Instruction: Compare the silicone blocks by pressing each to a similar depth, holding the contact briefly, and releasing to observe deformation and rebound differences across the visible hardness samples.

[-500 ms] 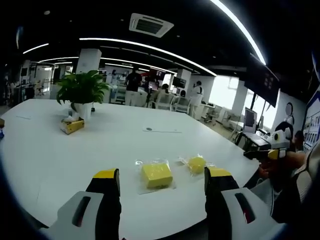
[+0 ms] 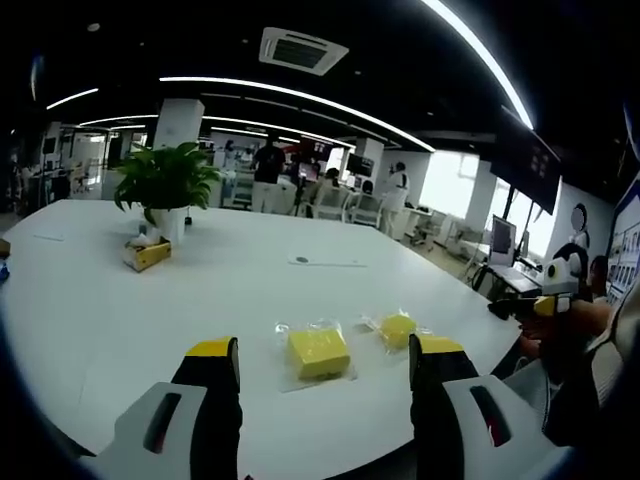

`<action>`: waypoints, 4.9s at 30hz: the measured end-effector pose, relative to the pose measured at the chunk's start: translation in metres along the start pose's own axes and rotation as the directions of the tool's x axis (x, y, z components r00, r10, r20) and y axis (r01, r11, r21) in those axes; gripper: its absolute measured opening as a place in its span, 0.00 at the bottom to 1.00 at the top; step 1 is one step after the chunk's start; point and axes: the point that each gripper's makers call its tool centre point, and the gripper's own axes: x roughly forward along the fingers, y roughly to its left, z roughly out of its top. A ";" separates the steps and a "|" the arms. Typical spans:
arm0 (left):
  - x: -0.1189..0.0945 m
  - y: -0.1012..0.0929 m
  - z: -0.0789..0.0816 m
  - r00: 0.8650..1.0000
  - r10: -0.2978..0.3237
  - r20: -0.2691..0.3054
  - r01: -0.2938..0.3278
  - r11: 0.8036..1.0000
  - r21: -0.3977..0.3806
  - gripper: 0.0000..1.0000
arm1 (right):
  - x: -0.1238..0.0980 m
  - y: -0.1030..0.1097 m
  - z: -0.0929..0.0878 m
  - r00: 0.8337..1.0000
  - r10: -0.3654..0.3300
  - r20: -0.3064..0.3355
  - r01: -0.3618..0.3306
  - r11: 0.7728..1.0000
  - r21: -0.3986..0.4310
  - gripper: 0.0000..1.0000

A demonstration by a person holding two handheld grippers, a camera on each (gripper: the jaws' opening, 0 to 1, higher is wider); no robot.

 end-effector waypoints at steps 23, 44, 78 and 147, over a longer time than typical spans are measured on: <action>0.024 0.002 0.004 0.997 -0.061 -0.046 0.060 0.998 -0.028 0.64 | 0.000 -0.024 -0.001 0.999 -0.045 -0.018 0.045 0.999 0.025 0.86; 0.118 0.029 0.010 0.986 -0.149 -0.077 0.130 0.969 -0.212 0.53 | 0.016 -0.044 0.003 0.993 -0.093 -0.066 0.096 0.995 0.039 0.87; 0.238 0.084 -0.105 0.936 -0.342 -0.076 0.179 0.651 -0.738 0.34 | 0.024 -0.068 -0.002 0.955 -0.224 -0.197 0.232 0.973 0.017 0.91; 0.180 -0.061 0.000 0.932 -0.357 -0.068 0.315 0.886 -0.340 0.00 | 0.008 -0.022 0.038 0.996 -0.049 -0.071 0.037 0.987 -0.157 0.86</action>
